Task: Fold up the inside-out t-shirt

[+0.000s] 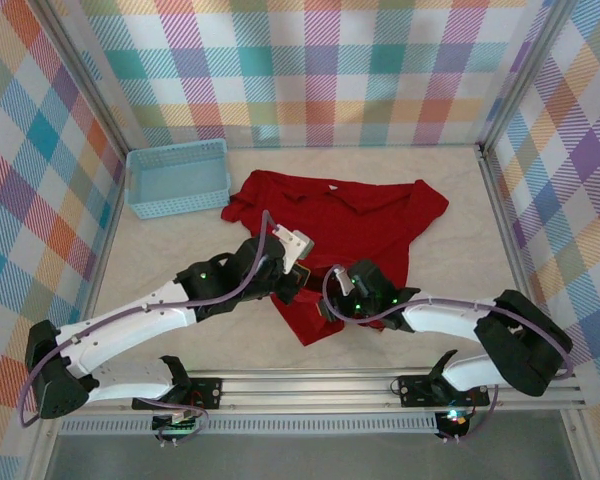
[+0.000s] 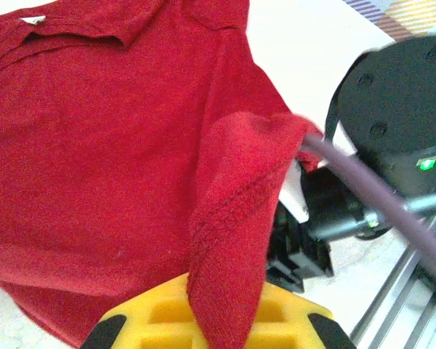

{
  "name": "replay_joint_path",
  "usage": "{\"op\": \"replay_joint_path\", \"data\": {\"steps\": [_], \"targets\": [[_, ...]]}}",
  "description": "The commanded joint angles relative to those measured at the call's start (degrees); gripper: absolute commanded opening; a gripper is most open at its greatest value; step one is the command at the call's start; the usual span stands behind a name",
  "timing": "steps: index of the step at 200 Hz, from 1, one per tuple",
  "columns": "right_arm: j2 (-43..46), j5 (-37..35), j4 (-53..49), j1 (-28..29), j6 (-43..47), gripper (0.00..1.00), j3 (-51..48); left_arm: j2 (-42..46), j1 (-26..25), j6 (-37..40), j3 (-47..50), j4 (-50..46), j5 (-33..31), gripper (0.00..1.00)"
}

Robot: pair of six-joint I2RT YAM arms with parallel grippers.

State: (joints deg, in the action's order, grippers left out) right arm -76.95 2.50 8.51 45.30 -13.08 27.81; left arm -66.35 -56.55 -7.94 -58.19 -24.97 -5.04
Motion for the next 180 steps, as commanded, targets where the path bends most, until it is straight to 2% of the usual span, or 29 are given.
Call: {"op": "replay_joint_path", "data": {"steps": [1,24,55,102,142,163,180], "targets": [[1.8,3.8,-8.2,-0.8,2.3,0.73,3.9,1.3,-0.4,1.2,1.9,-2.5,-3.8,0.00],[1.4,4.9,-14.1,-1.0,3.5,0.78,6.5,1.3,-0.5,1.3,2.2,-2.8,-5.1,0.00],[1.8,8.6,-14.8,-5.1,1.6,0.82,6.3,1.5,-0.8,1.5,2.9,-2.8,-7.4,0.00],[-0.5,3.4,-13.7,-6.1,-1.6,0.82,6.2,2.7,-0.8,1.8,3.8,-2.1,-11.5,0.00],[-2.3,-6.0,-12.5,-6.6,-5.7,0.80,7.4,2.5,-1.2,1.2,2.4,-1.6,-6.6,0.00],[-3.6,-8.5,-7.4,-5.9,-5.8,0.77,7.2,2.9,-1.3,-0.7,0.1,-0.5,-3.2,0.00],[-4.1,-10.8,-1.5,-3.2,-4.6,0.77,6.7,1.8,-1.3,-2.5,-3.1,-0.1,-0.7,0.00]]}}
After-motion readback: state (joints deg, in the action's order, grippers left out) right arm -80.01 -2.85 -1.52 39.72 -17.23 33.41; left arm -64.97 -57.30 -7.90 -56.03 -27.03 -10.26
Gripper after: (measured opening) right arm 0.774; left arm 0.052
